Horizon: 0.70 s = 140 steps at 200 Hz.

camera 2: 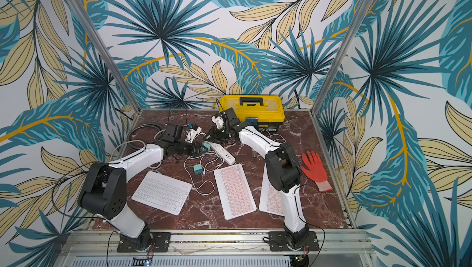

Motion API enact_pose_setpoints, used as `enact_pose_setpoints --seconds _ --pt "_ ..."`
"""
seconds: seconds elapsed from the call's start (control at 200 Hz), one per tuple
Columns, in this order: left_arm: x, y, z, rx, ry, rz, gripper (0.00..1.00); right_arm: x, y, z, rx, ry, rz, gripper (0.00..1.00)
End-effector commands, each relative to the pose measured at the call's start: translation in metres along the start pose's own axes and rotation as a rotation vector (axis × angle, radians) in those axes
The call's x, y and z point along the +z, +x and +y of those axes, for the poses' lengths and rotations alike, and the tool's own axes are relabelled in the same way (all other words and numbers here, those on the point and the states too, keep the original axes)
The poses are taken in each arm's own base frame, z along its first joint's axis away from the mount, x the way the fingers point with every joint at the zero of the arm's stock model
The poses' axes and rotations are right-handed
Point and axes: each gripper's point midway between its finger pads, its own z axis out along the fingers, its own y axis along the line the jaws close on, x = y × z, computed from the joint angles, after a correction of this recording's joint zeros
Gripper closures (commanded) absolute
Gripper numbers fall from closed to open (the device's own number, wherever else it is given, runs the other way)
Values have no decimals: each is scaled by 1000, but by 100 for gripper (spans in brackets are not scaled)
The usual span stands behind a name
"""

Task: Unplug the wireless keyboard
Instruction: Remove the power cord from the plug.

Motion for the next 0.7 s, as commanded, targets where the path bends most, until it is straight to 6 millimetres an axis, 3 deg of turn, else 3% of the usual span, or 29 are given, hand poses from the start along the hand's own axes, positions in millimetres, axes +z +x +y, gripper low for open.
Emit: enact_pose_setpoints --seconds 0.0,0.36,0.511,0.696 --pt "-7 -17 -8 28 -4 -49 100 10 5 -3 22 -5 23 74" --pt "-7 -22 -17 52 22 -55 100 15 8 -8 36 -3 38 80" --pt "-5 -19 -19 58 30 -46 100 16 8 -6 53 -19 44 93" --pt "-7 -11 -31 101 93 -28 100 8 -2 -19 83 12 22 95"
